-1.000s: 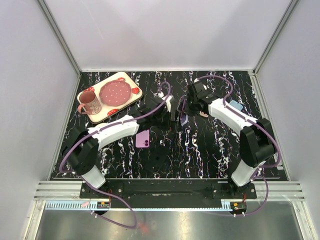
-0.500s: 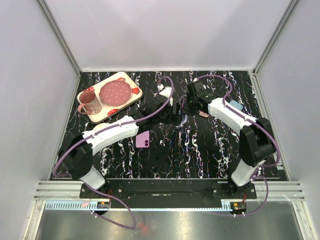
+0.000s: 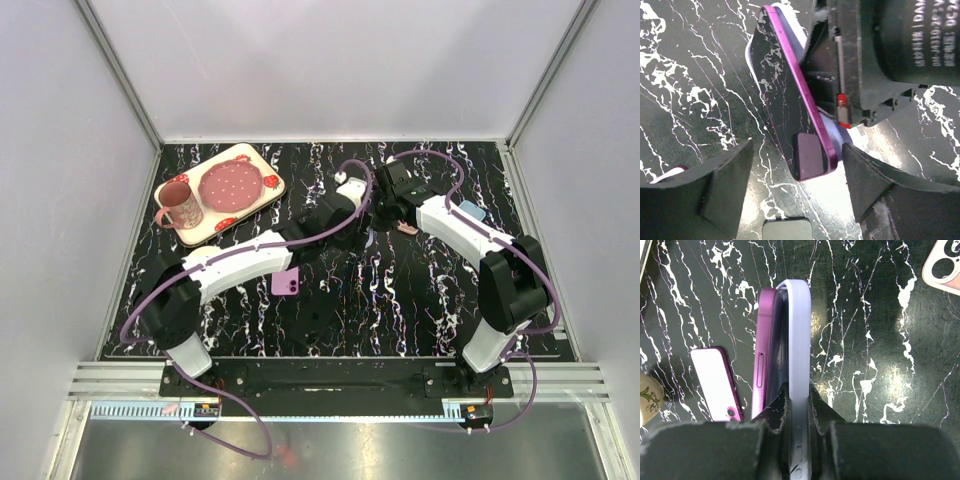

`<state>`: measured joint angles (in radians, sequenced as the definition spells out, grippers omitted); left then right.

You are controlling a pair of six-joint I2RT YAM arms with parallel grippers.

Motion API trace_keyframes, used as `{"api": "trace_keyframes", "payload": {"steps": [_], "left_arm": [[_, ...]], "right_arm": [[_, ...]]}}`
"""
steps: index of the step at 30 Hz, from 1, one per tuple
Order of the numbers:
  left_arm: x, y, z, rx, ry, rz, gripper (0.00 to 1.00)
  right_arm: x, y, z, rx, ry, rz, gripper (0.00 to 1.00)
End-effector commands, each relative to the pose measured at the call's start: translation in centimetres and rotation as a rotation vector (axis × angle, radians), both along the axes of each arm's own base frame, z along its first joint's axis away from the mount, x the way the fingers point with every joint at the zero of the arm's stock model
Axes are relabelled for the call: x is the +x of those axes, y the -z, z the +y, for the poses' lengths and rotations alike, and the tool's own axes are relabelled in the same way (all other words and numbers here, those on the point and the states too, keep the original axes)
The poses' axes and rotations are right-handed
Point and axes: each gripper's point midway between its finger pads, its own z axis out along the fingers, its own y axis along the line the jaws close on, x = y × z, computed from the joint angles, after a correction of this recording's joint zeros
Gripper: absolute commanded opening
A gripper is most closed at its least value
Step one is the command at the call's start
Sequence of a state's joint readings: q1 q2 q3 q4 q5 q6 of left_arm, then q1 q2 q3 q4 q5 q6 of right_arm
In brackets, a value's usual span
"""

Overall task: Take the phone out of the phone case
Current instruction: Remove the phone case from the phone.

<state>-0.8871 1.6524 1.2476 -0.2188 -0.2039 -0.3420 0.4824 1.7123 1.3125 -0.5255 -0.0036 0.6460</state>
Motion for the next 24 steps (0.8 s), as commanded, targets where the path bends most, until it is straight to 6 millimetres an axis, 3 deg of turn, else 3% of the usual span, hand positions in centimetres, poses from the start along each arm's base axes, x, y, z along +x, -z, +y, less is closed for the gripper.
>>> {"api": "trace_keyframes", "payload": {"steps": [1, 12, 14, 18, 24], "left_arm": [[1.4, -2.2, -1.4, 0.053, -0.002, -0.129, 0.71], [2.0, -1.5, -1.4, 0.138, 0.007, -0.171, 0.47], [2.1, -1.5, -1.2, 0.151, -0.001, -0.178, 0.38], [2.1, -2.4, -0.7, 0.131, -0.017, -0.18, 0.02], [2.2, -5.9, 0.5, 0.029, -0.051, -0.17, 0.0]], "right_arm": [[1.4, -5.3, 1.1, 0.097, -0.002, -0.119, 0.0], [1.6, -6.0, 1.4, 0.101, -0.02, -0.14, 0.0], [1.6, -6.2, 1.2, 0.099, -0.018, -0.144, 0.0], [1.8, -5.5, 0.7, 0.061, -0.018, -0.145, 0.0], [1.6, -2.7, -0.7, -0.008, 0.005, -0.106, 0.0]]}}
